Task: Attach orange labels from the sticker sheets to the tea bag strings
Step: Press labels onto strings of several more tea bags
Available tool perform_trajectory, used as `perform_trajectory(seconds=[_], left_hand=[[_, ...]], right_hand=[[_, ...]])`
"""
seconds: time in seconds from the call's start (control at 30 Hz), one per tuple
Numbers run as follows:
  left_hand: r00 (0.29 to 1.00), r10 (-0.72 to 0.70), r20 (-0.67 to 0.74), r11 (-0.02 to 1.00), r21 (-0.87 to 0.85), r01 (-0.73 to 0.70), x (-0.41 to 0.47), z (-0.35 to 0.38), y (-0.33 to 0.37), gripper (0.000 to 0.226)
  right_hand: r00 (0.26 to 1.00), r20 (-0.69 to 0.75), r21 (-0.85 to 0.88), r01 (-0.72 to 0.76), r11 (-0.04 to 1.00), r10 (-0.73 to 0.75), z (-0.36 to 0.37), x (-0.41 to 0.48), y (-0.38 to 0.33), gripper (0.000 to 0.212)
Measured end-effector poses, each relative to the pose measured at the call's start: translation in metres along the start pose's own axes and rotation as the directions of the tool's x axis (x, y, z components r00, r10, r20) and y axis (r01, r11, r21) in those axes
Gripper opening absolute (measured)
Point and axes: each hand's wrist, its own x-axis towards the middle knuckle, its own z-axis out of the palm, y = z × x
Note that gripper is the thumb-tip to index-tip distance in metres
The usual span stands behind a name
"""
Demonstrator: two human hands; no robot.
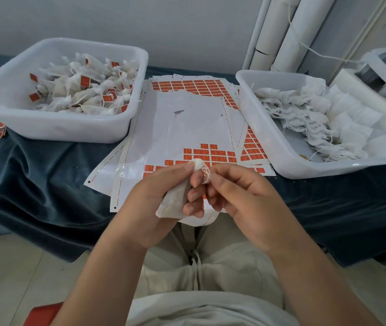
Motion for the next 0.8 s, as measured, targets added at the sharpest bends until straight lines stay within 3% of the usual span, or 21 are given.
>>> perform_trajectory(seconds=[0.1, 0.3, 0.6, 0.67, 0.73, 0.8], left_hand=[[1.000, -0.010, 0.015, 1.000, -0.029, 0.010, -0.001, 0.001, 0.001, 0.036], [1.000, -0.027, -0.011, 1.000, 0.012, 0.027, -0.001, 0.000, 0.000, 0.037], [0.996, 0.027, -0.080, 0.984, 0.180, -0.012, 0.001, 0.000, -0.003, 0.038], [0.997, 0.023, -0.072, 0.981, 0.195, -0.009, 0.001, 0.000, -0.003, 0.037], [0.998, 0.009, -0.055, 0.985, 0.170, 0.001, 0.001, 0.001, -0.003, 0.037], [1.000, -0.006, -0.030, 0.991, 0.134, 0.010, 0.001, 0.001, -0.002, 0.036]], right_hand=[[1.000, -0.021, -0.110, 0.005, 0.994, -0.008, -0.002, -0.001, -0.001, 0.017], [0.946, -0.151, -0.502, 0.177, 0.847, -0.287, 0.003, -0.007, -0.004, 0.006], [0.890, -0.086, -0.699, 0.266, 0.664, -0.448, 0.001, -0.009, -0.004, 0.013], [0.909, -0.118, -0.645, 0.236, 0.727, -0.400, -0.001, -0.007, -0.001, 0.013], [0.974, -0.100, -0.394, 0.148, 0.907, -0.203, -0.005, -0.004, 0.002, 0.016], [1.000, 0.011, -0.089, 0.008, 0.996, -0.007, -0.007, -0.002, 0.003, 0.020]])
